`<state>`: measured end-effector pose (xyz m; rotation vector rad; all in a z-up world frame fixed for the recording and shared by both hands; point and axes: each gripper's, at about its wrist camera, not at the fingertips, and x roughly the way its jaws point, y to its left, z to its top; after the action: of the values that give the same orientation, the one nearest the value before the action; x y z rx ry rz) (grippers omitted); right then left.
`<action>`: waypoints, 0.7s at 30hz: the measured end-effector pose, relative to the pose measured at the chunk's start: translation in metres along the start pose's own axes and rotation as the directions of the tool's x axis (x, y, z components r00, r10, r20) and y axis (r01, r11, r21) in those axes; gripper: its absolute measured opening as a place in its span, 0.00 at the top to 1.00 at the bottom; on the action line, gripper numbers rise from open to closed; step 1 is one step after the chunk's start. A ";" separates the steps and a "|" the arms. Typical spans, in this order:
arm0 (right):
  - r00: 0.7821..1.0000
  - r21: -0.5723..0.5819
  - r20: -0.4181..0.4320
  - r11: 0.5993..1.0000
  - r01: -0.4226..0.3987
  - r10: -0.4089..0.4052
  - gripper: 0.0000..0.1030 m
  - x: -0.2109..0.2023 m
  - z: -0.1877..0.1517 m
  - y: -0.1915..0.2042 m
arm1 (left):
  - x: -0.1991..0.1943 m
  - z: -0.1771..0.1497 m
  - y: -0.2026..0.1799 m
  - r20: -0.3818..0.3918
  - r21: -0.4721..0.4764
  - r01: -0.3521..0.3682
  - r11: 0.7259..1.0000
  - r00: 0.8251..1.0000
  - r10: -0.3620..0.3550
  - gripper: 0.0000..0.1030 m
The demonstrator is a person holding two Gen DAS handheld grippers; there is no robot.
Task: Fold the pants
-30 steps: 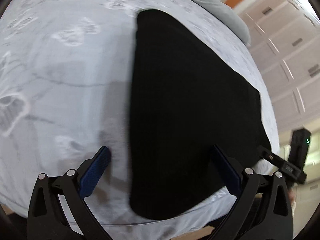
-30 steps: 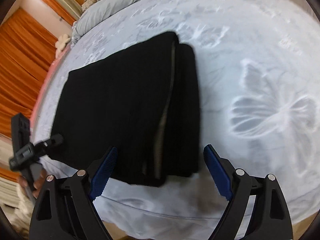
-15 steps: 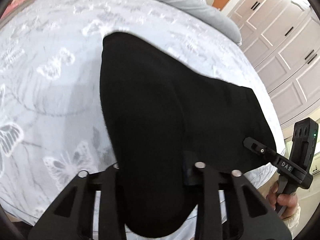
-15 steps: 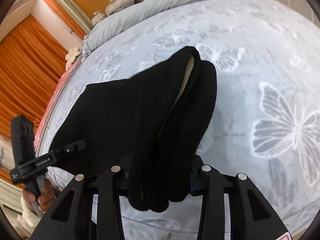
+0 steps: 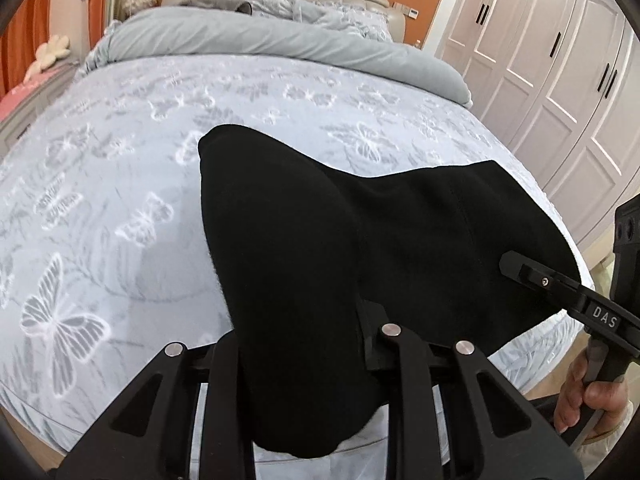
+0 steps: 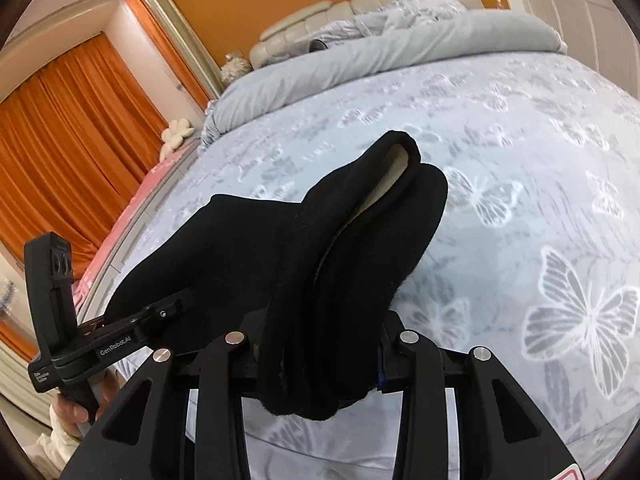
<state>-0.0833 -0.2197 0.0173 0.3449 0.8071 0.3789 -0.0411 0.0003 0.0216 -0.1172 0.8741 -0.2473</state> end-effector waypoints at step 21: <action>0.968 -0.055 0.251 0.999 -0.004 0.018 0.67 -0.003 0.090 0.027 | -0.017 0.083 -0.008 0.220 0.093 -0.127 0.988 0.970 0.104 0.76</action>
<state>-0.0229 -0.2107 0.0887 0.3396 0.5456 0.3581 0.0112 -0.0025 0.0882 0.0070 0.6482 -0.1676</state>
